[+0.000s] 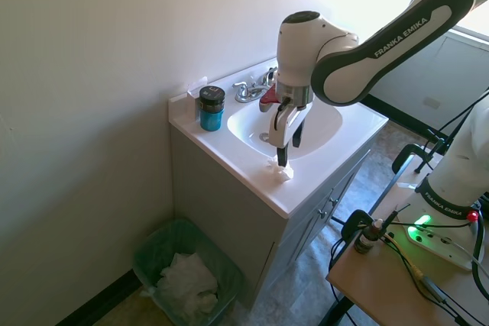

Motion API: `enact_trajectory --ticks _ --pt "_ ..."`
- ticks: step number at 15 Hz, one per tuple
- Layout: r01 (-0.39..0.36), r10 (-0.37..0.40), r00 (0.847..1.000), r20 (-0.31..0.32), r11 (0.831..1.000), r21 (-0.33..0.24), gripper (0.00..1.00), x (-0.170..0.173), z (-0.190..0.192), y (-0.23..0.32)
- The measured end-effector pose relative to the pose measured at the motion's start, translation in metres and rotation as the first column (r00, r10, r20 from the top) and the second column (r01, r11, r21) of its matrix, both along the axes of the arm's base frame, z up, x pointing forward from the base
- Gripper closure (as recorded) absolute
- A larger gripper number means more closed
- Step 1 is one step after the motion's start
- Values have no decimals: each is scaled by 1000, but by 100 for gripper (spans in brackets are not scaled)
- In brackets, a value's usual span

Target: Throw the tissue in the trash bin

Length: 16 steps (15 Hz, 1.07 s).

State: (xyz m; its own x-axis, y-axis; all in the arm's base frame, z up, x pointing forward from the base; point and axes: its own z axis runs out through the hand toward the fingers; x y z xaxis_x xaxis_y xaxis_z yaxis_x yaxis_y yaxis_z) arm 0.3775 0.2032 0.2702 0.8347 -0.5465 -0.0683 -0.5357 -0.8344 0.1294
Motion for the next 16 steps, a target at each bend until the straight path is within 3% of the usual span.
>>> enact_trajectory --ticks 1,16 --pt "1 -1 1000 -6 1000 1 100 -1 -6 1" --pt "-1 1 1000 -20 1000 8 100 3 -23 10"
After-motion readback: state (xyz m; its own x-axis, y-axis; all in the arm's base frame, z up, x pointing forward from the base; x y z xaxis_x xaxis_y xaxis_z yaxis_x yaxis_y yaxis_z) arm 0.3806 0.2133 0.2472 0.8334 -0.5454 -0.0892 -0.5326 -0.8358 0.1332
